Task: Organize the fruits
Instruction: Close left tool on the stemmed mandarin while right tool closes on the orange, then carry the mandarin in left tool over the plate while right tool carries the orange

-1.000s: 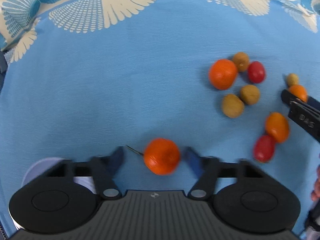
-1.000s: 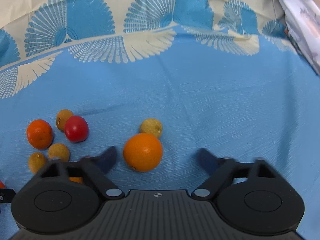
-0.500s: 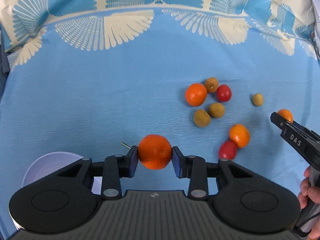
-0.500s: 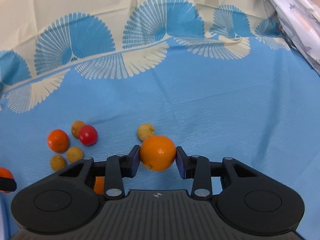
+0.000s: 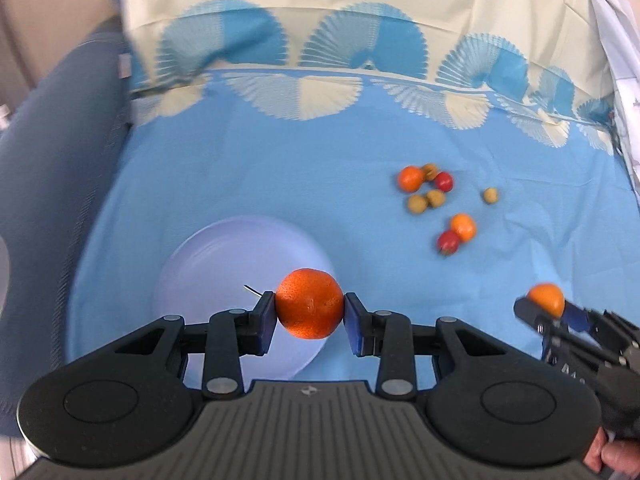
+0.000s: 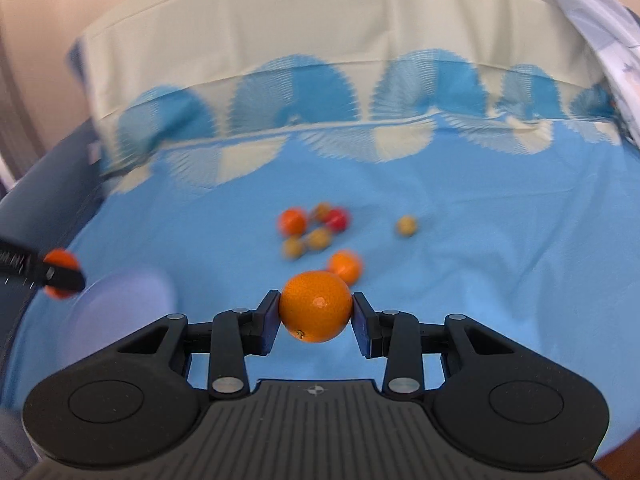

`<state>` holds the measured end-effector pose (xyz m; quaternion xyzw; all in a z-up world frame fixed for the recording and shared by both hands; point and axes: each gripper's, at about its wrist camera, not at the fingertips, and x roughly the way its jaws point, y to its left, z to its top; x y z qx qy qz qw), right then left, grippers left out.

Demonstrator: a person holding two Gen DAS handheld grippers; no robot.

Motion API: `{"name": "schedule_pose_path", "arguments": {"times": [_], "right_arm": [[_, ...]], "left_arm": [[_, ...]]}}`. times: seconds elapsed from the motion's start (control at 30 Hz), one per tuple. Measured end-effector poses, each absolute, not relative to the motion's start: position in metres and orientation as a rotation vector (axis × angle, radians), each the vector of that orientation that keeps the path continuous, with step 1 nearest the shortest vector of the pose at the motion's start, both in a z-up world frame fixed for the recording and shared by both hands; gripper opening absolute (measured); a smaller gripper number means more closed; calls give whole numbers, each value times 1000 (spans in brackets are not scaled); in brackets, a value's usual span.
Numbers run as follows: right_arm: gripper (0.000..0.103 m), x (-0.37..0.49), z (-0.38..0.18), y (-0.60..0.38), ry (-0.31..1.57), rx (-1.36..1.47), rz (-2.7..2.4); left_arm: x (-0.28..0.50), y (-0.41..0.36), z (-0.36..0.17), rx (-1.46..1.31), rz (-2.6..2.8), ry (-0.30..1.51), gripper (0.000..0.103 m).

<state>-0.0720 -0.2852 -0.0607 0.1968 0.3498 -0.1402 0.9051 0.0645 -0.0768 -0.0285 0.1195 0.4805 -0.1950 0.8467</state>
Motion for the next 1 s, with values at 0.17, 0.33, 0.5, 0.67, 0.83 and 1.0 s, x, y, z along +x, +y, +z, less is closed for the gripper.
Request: {"name": "schedule_pose_path", "arguments": {"times": [0.17,0.33,0.5,0.67,0.83,1.0], "right_arm": [[39,-103,-39,-230,742,354,-181],[39,-125,-15,-187,710,292,-116],[39,-140,5,-162,668,253,-90],[39,-150,15,-147,659,237,-73],[39,-156,19,-139,653,226,-70],[39,-153,19,-138,657,216,-69]], "left_arm": [[20,-22,-14,234,-371,979,40],[-14,19,-6,186,-351,947,40],[-38,42,-3,158,-349,924,40],[-51,55,3,135,-345,903,40],[-54,61,7,117,-349,889,40],[-50,63,7,106,-348,889,40]]}}
